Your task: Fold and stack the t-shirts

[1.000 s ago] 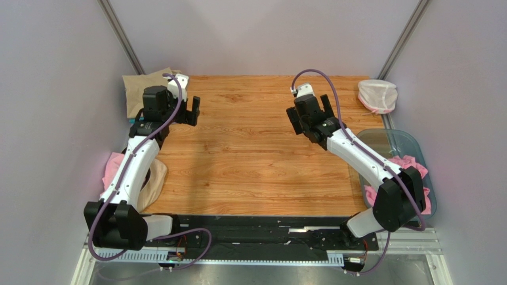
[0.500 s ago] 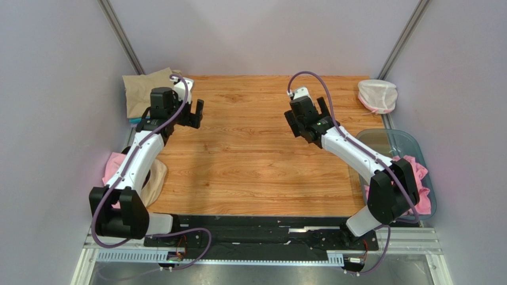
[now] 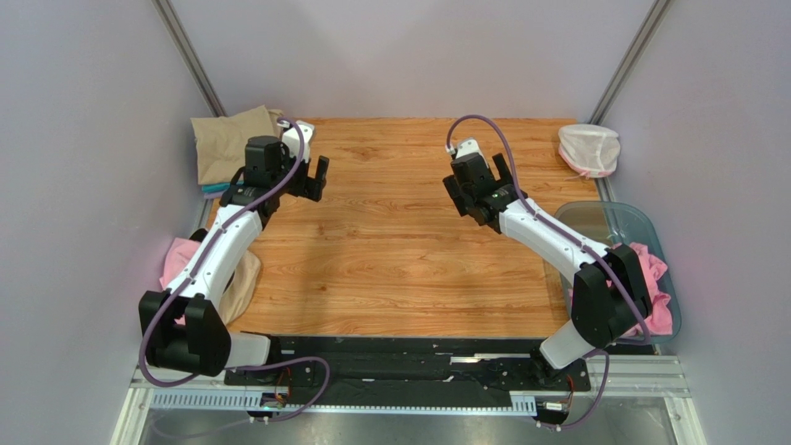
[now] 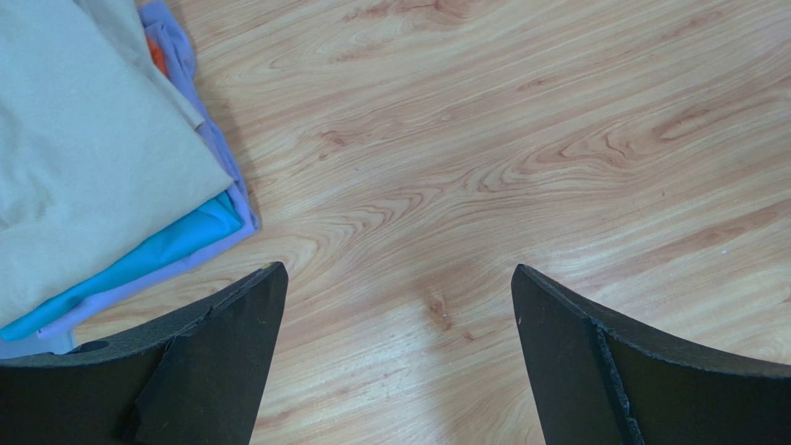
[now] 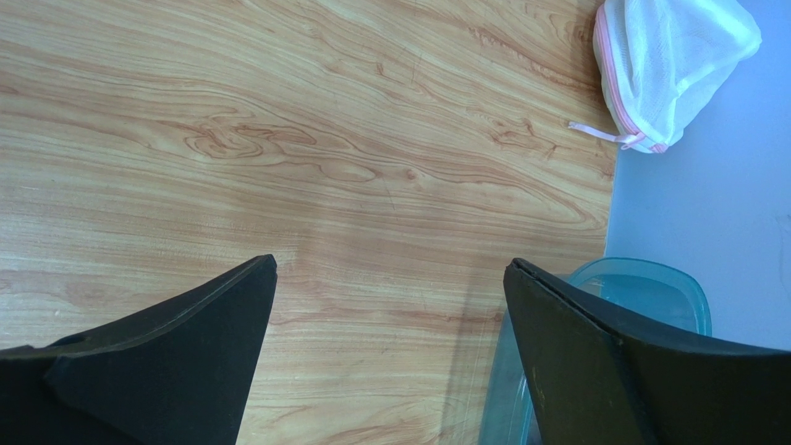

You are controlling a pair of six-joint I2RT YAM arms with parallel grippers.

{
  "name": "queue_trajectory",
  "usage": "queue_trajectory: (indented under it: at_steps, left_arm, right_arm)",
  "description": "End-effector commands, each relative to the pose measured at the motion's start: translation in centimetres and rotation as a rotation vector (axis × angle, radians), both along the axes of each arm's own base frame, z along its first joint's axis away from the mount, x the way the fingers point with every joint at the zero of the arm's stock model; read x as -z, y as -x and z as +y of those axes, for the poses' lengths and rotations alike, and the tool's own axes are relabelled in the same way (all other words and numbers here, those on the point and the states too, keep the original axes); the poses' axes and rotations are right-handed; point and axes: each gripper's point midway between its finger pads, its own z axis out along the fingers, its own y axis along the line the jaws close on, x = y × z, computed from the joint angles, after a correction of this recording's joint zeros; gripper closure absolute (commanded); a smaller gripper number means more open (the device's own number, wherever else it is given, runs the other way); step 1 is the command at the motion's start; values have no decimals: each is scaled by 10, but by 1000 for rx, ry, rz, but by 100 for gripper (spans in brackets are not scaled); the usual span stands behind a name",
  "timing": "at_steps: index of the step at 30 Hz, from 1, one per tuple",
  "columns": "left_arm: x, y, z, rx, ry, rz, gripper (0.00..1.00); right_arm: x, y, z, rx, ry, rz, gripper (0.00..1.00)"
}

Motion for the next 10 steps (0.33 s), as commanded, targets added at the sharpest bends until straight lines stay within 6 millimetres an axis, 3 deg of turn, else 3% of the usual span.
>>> queue_trajectory:
  at_steps: [1,10]
  left_arm:
    - [-46,-1,-13,19,6,-122,1]
    - [-43,3,-19,39,-11,-127,1]
  right_arm:
    - [-4,-8,0,12,1,-43,0]
    - [0,-7,0,1,1,-39,0]
